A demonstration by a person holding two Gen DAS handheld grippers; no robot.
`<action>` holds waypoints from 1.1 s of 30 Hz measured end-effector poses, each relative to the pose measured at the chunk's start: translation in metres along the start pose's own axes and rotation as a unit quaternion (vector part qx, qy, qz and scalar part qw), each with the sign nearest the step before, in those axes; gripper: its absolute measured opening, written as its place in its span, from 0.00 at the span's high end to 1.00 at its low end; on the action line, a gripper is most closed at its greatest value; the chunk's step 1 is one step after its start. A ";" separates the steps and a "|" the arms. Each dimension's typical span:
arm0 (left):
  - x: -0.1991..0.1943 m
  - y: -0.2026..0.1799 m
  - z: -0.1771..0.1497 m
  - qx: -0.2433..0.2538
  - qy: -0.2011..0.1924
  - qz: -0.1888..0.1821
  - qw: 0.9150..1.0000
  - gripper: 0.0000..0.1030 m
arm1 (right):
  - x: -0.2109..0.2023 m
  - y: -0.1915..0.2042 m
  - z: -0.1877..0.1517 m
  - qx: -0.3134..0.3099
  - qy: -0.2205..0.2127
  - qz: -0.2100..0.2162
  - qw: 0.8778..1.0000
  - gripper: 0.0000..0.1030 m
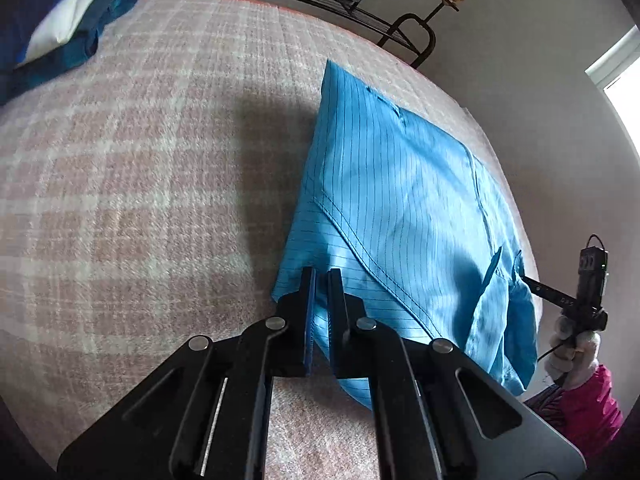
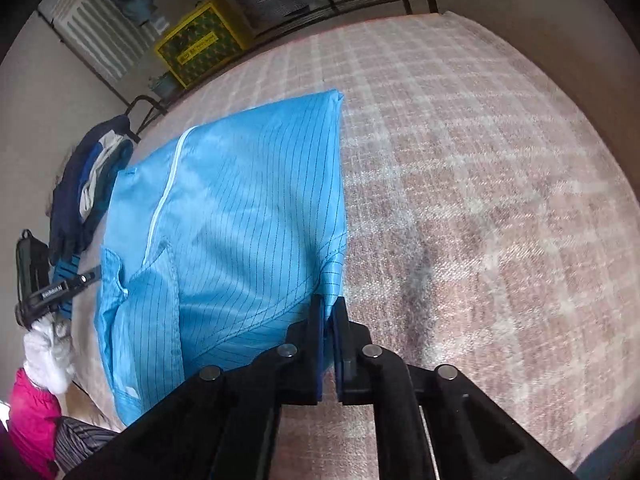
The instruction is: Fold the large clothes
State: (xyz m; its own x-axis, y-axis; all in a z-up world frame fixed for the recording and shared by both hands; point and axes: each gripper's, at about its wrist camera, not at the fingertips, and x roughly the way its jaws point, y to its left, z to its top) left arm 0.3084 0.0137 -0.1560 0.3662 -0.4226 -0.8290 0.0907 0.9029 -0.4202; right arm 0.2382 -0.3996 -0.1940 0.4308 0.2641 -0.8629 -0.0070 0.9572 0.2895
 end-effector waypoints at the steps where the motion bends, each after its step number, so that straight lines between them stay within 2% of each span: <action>1: -0.007 -0.002 0.002 0.001 -0.008 0.003 1.000 0.99 | -0.012 0.001 0.001 -0.007 -0.021 -0.005 1.000 0.77; 3: -0.021 -0.010 0.008 0.009 -0.035 0.010 0.999 0.98 | -0.035 0.005 0.007 -0.019 -0.067 0.001 0.998 0.76; 6: -0.030 -0.033 0.026 0.045 -0.068 0.013 0.997 0.98 | -0.051 0.023 0.027 -0.056 -0.132 0.010 0.990 0.68; 9: -0.016 -0.059 0.055 0.082 -0.077 0.014 0.994 0.97 | -0.037 0.050 0.057 -0.107 -0.151 0.002 0.983 0.68; 11: 0.000 -0.078 0.069 0.102 -0.078 0.019 0.992 0.92 | -0.019 0.065 0.077 -0.121 -0.156 0.000 0.980 0.68; 15: 0.033 -0.088 0.096 0.124 -0.079 0.031 0.989 0.91 | 0.023 0.077 0.108 -0.119 -0.126 0.016 0.985 0.69; 17: 0.057 -0.086 0.107 0.117 -0.068 0.039 0.990 0.91 | 0.044 0.077 0.115 -0.113 -0.111 0.006 0.987 0.69; 21: 0.090 -0.064 0.116 0.111 -0.055 0.086 0.989 0.91 | 0.076 0.063 0.118 -0.091 -0.073 -0.013 0.993 0.69; 22: 0.098 -0.056 0.117 0.100 -0.052 0.088 0.990 0.90 | 0.080 0.060 0.118 -0.093 -0.066 -0.024 0.993 0.72; 23: 0.104 -0.050 0.118 0.092 -0.051 0.083 0.991 0.84 | 0.084 0.056 0.117 -0.089 -0.061 -0.031 0.994 0.72; 25: 0.109 -0.044 0.118 0.096 -0.056 0.078 0.991 0.82 | 0.088 0.050 0.114 -0.083 -0.048 -0.028 0.995 0.72; 29: 0.107 -0.036 0.116 0.080 -0.058 0.063 0.993 0.82 | 0.081 0.053 0.104 -0.113 -0.037 -0.049 0.992 0.71; 33: 0.073 -0.027 0.111 0.063 -0.070 0.050 0.994 0.82 | 0.045 0.041 0.089 -0.105 -0.045 -0.018 0.993 0.71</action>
State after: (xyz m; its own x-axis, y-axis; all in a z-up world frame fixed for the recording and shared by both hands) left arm 0.4356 -0.0331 -0.1644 0.5029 -0.3232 -0.8016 0.1589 0.9462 -0.2818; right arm 0.3377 -0.3590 -0.1843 0.5125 0.2275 -0.8280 -0.1749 0.9717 0.1588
